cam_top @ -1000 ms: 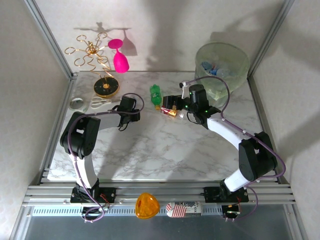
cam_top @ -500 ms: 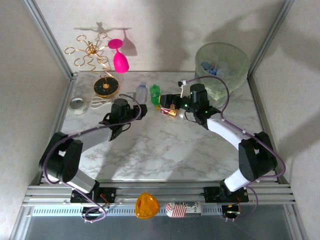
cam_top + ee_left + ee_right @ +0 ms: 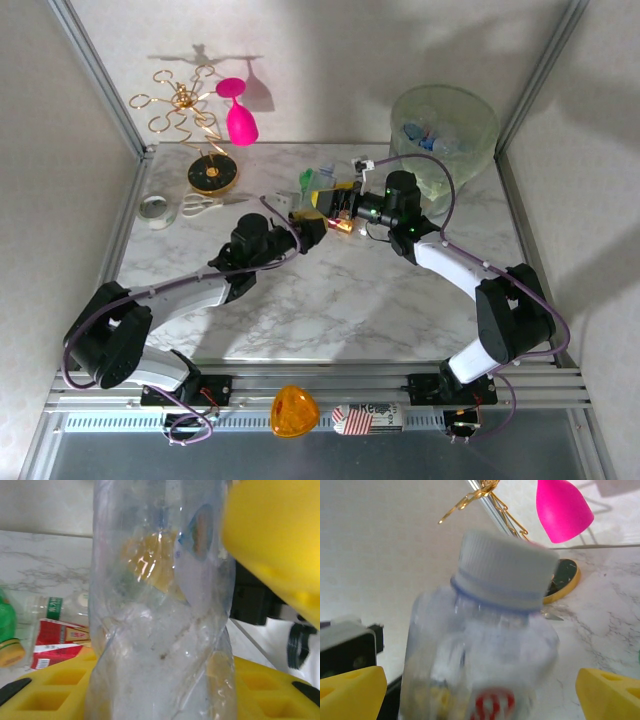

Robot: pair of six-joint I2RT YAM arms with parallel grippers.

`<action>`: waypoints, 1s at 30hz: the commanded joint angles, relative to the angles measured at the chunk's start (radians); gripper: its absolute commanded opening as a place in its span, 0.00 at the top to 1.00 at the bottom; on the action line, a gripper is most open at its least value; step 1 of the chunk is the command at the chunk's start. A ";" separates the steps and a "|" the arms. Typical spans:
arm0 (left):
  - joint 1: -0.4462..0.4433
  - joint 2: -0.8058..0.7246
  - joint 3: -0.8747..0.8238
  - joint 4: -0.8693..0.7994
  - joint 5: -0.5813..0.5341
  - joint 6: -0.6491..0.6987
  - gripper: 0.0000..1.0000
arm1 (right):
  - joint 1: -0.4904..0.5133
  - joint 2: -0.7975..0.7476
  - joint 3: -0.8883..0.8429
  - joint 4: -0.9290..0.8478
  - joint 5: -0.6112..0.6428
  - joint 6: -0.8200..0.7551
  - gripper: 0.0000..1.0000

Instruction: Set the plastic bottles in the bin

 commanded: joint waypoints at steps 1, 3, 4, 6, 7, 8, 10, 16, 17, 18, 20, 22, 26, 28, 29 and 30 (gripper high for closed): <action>-0.029 -0.009 0.029 -0.006 -0.010 0.049 0.52 | 0.007 -0.004 -0.005 0.061 -0.037 0.025 0.09; -0.040 -0.010 0.027 -0.011 -0.022 0.056 0.52 | 0.007 -0.001 -0.003 0.056 -0.037 0.023 0.21; -0.043 -0.010 0.024 -0.010 -0.028 0.057 0.51 | 0.007 -0.001 -0.005 0.054 -0.034 0.022 0.27; -0.047 -0.011 0.021 -0.011 -0.038 0.058 0.50 | 0.006 -0.002 -0.007 0.051 -0.032 0.022 0.37; -0.049 -0.014 0.020 -0.015 -0.042 0.061 0.48 | 0.006 -0.001 -0.007 0.049 -0.028 0.022 0.40; -0.051 -0.015 0.021 -0.021 -0.047 0.065 0.46 | 0.007 -0.001 -0.006 0.047 -0.028 0.022 0.43; -0.054 -0.022 0.018 -0.029 -0.062 0.070 0.36 | 0.006 -0.002 -0.006 0.046 -0.027 0.022 0.46; -0.054 -0.087 -0.027 0.004 -0.158 0.071 0.03 | 0.003 -0.019 0.032 -0.058 0.037 -0.035 0.48; -0.054 -0.107 -0.043 0.020 -0.190 0.067 0.01 | 0.000 -0.025 0.051 -0.097 0.062 -0.059 0.47; -0.053 -0.125 -0.059 0.035 -0.219 0.063 0.01 | -0.005 -0.029 0.070 -0.141 0.086 -0.083 0.47; -0.051 -0.164 -0.092 0.065 -0.283 0.055 0.00 | -0.020 -0.041 0.119 -0.230 0.148 -0.134 0.47; -0.047 -0.200 -0.122 0.086 -0.351 0.044 0.00 | -0.046 -0.058 0.176 -0.305 0.218 -0.179 0.47; -0.014 -0.216 -0.157 0.105 -0.370 -0.004 0.00 | -0.124 -0.072 0.320 -0.417 0.338 -0.240 0.48; 0.010 -0.204 -0.158 0.094 -0.347 -0.039 0.00 | -0.175 -0.065 0.411 -0.457 0.367 -0.262 0.48; 0.018 -0.198 -0.162 0.092 -0.342 -0.050 0.00 | -0.194 -0.060 0.442 -0.465 0.386 -0.269 0.48; 0.024 -0.191 -0.168 0.092 -0.343 -0.063 0.00 | -0.215 -0.053 0.483 -0.473 0.413 -0.276 0.48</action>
